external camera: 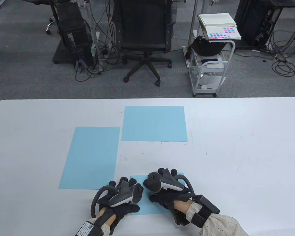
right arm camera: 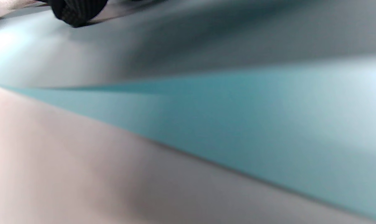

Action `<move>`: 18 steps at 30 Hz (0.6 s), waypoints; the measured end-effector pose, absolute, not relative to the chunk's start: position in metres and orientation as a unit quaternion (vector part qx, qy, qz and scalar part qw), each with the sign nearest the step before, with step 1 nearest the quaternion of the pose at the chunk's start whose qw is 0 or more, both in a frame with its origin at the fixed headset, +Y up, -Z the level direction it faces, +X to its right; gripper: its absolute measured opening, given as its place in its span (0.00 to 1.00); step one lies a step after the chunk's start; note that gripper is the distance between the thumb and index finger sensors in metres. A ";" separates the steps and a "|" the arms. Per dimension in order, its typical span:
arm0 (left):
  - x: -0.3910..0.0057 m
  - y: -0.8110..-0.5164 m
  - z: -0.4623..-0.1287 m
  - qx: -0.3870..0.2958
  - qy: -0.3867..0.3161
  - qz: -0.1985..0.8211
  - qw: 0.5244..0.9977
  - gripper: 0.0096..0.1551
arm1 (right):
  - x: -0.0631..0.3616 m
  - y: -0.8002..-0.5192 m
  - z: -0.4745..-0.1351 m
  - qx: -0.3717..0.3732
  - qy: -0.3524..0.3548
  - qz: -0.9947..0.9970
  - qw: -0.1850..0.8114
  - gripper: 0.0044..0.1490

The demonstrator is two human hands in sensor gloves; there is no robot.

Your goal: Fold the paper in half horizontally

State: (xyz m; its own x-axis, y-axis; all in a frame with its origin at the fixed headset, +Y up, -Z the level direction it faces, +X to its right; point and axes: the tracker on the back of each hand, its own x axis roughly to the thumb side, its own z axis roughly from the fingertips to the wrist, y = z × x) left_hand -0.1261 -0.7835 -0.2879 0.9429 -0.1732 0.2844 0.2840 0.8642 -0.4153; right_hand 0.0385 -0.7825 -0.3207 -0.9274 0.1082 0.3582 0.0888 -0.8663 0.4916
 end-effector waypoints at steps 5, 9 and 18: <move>-0.126 -0.783 -0.288 -0.234 -0.119 -0.118 0.958 0.47 | 0.040 -0.782 -0.322 0.187 0.259 0.947 0.003 0.45; -0.126 -0.783 -0.288 -0.235 -0.119 -0.117 0.958 0.47 | 0.044 -0.780 -0.322 0.181 0.256 0.950 -0.006 0.45; -0.127 -0.783 -0.288 -0.235 -0.118 -0.119 0.958 0.47 | 0.057 -0.780 -0.325 0.169 0.252 0.953 -0.008 0.45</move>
State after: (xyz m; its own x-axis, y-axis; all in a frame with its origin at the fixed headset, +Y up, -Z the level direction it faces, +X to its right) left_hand -0.1265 -0.7828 -0.2881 0.9441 -0.1716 0.2814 0.2823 0.8614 -0.4222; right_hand 0.0567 -0.7796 -0.3246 -0.9425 0.0709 0.3265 0.1000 -0.8724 0.4784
